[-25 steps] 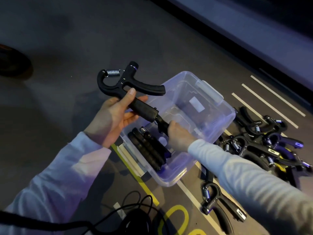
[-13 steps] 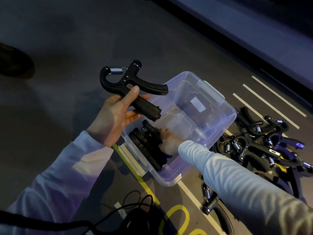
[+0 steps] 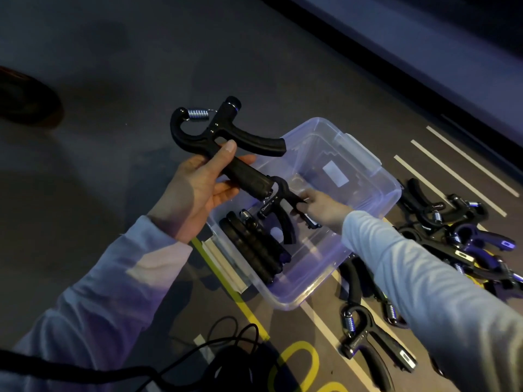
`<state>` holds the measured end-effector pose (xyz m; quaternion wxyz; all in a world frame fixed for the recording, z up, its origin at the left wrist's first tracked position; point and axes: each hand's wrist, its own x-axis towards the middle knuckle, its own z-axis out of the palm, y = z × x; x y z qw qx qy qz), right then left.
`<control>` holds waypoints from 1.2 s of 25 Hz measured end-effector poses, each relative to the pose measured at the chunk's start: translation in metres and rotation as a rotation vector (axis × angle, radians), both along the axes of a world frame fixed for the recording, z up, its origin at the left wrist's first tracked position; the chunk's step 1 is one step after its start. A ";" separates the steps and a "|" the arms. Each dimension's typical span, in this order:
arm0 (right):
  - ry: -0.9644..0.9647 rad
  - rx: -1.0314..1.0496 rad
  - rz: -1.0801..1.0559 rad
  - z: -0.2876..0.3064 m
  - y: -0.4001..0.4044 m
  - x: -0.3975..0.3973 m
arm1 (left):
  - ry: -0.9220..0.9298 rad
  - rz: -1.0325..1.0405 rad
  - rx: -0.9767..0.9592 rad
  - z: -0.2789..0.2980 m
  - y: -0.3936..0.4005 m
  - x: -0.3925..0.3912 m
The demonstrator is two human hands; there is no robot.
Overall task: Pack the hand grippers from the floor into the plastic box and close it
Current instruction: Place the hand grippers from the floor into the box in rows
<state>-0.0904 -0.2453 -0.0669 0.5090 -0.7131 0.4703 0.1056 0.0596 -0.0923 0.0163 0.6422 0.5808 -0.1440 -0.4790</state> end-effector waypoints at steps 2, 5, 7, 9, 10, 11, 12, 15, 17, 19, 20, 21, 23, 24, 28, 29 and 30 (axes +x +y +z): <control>-0.019 0.217 -0.139 -0.001 -0.008 -0.002 | 0.009 0.008 -0.001 0.000 -0.001 -0.001; 0.172 0.249 -0.002 -0.010 -0.007 0.014 | 0.024 0.014 -0.004 0.000 -0.003 -0.002; 0.347 0.137 0.224 -0.014 0.000 0.028 | 0.019 0.005 -0.004 0.000 -0.002 -0.001; 0.441 0.035 0.387 -0.017 0.010 0.036 | 0.010 -0.020 -0.010 -0.001 0.000 -0.001; 0.450 0.018 0.428 -0.016 0.016 0.038 | 0.006 -0.033 -0.015 -0.001 0.000 -0.001; 0.443 -0.001 0.447 -0.017 0.021 0.039 | 0.003 -0.042 -0.021 -0.001 0.001 -0.002; 0.430 -0.010 0.444 -0.018 0.026 0.040 | 0.002 -0.045 -0.025 -0.001 0.001 -0.002; 0.341 0.058 0.295 -0.016 0.029 0.039 | -0.005 -0.054 -0.025 -0.002 0.000 -0.004; 0.299 0.133 0.270 -0.010 0.030 0.038 | -0.017 -0.057 -0.019 -0.003 0.000 -0.005; 0.300 0.146 0.319 -0.003 0.033 0.036 | -0.021 -0.043 -0.015 -0.003 0.000 -0.006; 0.296 0.148 0.339 0.001 0.035 0.035 | -0.017 -0.033 -0.011 -0.004 0.000 -0.007; 0.283 0.149 0.346 0.005 0.036 0.034 | -0.011 -0.027 -0.008 -0.004 -0.001 -0.007; 0.293 0.178 0.345 0.011 0.035 0.033 | -0.003 -0.022 -0.005 -0.006 0.000 -0.008; 0.313 0.180 0.348 0.012 0.034 0.032 | 0.002 -0.022 -0.004 -0.007 0.000 -0.008; 0.415 0.075 0.512 0.008 0.030 0.029 | 0.015 -0.001 0.021 -0.009 -0.002 -0.012; 0.436 0.065 0.546 0.006 0.029 0.028 | 0.014 0.003 0.027 -0.008 -0.003 -0.013; 0.454 0.061 0.571 0.004 0.028 0.027 | 0.013 0.007 0.029 -0.008 -0.004 -0.014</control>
